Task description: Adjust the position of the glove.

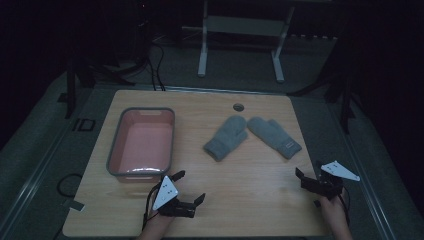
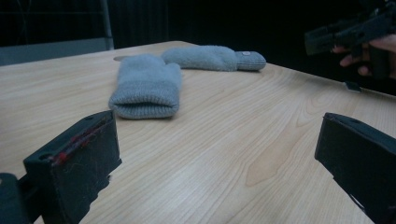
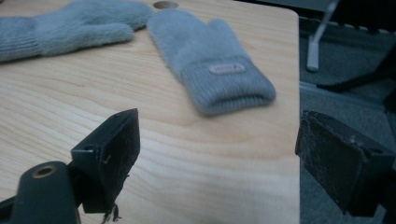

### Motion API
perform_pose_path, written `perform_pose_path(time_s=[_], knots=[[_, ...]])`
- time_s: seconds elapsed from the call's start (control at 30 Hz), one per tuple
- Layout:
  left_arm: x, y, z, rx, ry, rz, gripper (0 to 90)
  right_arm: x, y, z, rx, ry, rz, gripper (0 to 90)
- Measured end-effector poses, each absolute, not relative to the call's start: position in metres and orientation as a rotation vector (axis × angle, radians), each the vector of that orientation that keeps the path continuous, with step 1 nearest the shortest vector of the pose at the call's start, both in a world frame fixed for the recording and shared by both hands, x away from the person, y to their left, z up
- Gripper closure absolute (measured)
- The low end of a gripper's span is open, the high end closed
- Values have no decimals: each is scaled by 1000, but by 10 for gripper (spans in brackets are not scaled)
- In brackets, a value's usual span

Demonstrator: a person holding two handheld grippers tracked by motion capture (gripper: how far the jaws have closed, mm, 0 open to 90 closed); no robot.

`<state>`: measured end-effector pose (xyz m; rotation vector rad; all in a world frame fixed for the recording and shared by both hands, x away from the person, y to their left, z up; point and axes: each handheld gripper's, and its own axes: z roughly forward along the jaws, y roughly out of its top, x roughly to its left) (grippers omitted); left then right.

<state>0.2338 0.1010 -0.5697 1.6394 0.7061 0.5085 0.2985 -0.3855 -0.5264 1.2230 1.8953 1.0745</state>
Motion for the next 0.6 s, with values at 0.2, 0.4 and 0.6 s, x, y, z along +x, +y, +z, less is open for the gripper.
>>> perform_pose_path(time_s=[0.2,0.4,0.6], knots=[[234,103,-569,1629,725,508,3,314,-379,-508,1209,1921,1054,141],[234,104,-569,1626,738,498,3,334,-367,-488,1248,1951,1107,129],[233,103,-568,1634,729,491,3,355,-346,-463,1147,2013,1142,134]])
